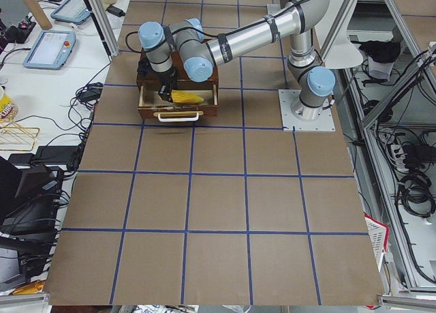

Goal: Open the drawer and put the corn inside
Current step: 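Carry the corn over the open drawer and lower it inside with the left gripper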

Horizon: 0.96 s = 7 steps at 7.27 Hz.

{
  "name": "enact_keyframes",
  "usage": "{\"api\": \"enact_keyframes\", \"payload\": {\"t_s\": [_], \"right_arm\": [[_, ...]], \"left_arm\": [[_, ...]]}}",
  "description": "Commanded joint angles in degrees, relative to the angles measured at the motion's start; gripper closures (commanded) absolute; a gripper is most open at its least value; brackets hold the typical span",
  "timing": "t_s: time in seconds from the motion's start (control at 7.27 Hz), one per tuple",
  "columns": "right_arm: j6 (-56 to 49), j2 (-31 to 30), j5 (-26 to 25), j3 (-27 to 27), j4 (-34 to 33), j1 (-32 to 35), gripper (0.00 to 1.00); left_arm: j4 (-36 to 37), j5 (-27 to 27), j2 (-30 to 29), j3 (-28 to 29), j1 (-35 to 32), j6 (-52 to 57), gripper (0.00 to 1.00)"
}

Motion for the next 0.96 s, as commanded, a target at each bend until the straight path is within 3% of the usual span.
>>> {"api": "enact_keyframes", "payload": {"t_s": [0.0,0.41,0.83], "right_arm": [[0.0,0.0,0.0,0.0,0.0,0.0,0.0],[0.0,0.0,0.0,0.0,0.0,0.0,0.0],[0.0,0.0,0.0,0.0,0.0,0.0,0.0]], "left_arm": [[0.04,0.01,0.61,0.34,0.0,-0.04,0.11],[-4.24,-0.43,3.59,4.55,-0.96,-1.17,0.05],[-7.25,-0.17,6.75,7.99,-9.81,-16.32,0.0]]}}
